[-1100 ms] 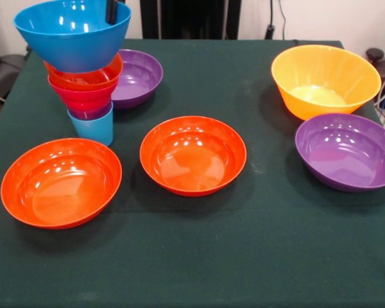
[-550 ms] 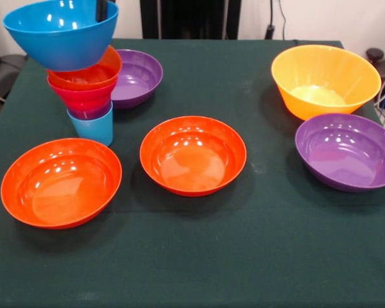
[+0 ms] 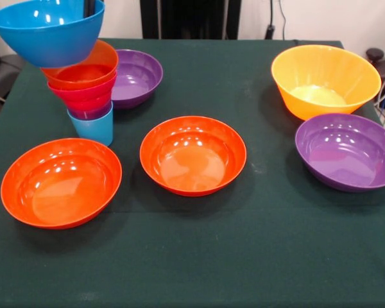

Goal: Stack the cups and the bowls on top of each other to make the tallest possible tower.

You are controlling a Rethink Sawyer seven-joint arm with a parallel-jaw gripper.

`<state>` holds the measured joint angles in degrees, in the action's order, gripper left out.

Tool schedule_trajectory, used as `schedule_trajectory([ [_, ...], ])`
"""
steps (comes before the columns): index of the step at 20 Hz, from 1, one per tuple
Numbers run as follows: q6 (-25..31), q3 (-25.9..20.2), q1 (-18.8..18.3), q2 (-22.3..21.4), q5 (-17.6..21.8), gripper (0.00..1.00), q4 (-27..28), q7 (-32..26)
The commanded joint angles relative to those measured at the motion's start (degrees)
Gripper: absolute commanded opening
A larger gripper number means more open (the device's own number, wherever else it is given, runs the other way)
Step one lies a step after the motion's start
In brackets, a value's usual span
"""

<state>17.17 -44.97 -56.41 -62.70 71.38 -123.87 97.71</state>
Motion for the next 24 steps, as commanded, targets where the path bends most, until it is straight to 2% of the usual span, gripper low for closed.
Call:
schedule_trajectory([
  [1,-2.0,2.5,2.7,2.5,4.7,0.0,-3.2,-0.3],
  [6,-2.6,4.1,4.2,2.0,5.2,0.0,-3.6,1.6],
  [14,-4.1,9.5,9.4,0.3,6.3,0.0,-3.7,6.4],
  [21,-5.2,9.5,7.4,1.7,4.2,0.0,-3.3,2.4],
  [24,-5.3,9.4,7.7,1.7,3.6,0.0,-3.6,2.3],
])
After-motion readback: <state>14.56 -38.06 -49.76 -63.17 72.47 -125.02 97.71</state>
